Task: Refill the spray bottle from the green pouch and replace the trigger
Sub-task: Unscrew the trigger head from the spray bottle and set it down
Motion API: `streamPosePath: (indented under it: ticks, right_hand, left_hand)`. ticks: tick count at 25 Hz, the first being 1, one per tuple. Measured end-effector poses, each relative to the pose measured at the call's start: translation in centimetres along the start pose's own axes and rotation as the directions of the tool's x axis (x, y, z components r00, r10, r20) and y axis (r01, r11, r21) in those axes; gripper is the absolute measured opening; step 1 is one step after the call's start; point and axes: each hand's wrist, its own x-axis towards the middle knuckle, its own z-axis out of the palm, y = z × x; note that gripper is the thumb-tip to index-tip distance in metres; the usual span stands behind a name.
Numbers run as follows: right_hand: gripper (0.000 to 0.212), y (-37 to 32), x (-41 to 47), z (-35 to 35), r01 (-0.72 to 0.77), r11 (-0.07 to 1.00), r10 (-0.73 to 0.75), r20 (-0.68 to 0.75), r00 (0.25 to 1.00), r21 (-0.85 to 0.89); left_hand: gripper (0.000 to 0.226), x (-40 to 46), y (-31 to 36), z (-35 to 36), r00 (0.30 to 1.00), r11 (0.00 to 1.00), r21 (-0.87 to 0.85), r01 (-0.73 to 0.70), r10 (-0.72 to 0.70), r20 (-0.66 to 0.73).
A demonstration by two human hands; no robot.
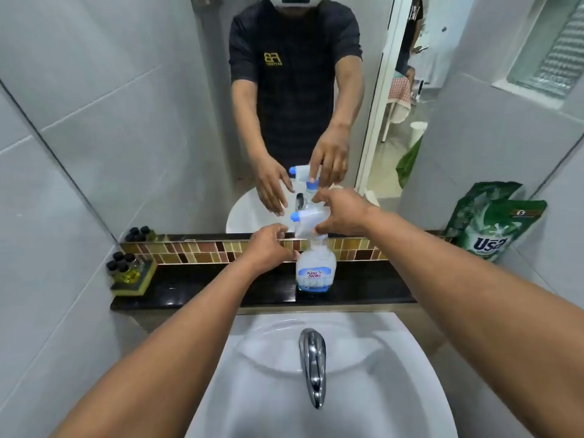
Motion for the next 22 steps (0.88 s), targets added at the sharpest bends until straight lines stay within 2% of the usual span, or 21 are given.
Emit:
streamPosePath:
  ticks: [2,4,9,11,15,19,22]
  right_hand:
    - [0.047,0.0,0.9,-0.1,0.015,0.999,-0.014,0.018,1.000,-0.042]
    - [0.033,0.6,0.8,-0.4,0.005,1.000,-0.005,0.005,1.000,-0.010]
    - [0.039,1.5,-1.7,-5.2,-0.012,0.980,0.046,-0.167,0.985,0.201]
    - [0.037,2.1,-3.5,-7.4,-0.042,0.955,0.109,-0.217,0.970,0.292]
    - [0.028,4.2,-6.4,-9.2,-0.013,0.885,0.191,-0.338,0.921,0.465]
    - [0.030,7.5,-8.5,-8.8,0.003,0.771,0.333,-0.407,0.851,0.637]
    - [0.020,10.6,-10.1,-6.9,0.033,0.598,0.500,-0.405,0.766,0.801]
  left_hand:
    - [0.079,1.1,-1.2,1.2,0.997,0.994,-0.104,0.013,-0.005,0.081]
    - [0.079,2.1,-2.6,3.0,0.989,0.989,-0.147,0.029,-0.008,0.144]
    - [0.072,4.3,-3.3,6.0,0.972,0.967,-0.254,-0.008,0.068,0.227]
    - [0.072,4.5,-3.3,6.2,0.962,0.966,-0.256,-0.032,0.099,0.253]
    - [0.067,4.4,-3.3,6.4,0.956,0.965,-0.261,-0.032,0.106,0.272]
    - [0.064,3.8,-3.2,6.3,0.960,0.966,-0.256,-0.025,0.095,0.264]
    - [0.064,3.2,-3.2,6.2,0.965,0.966,-0.258,-0.022,0.088,0.249]
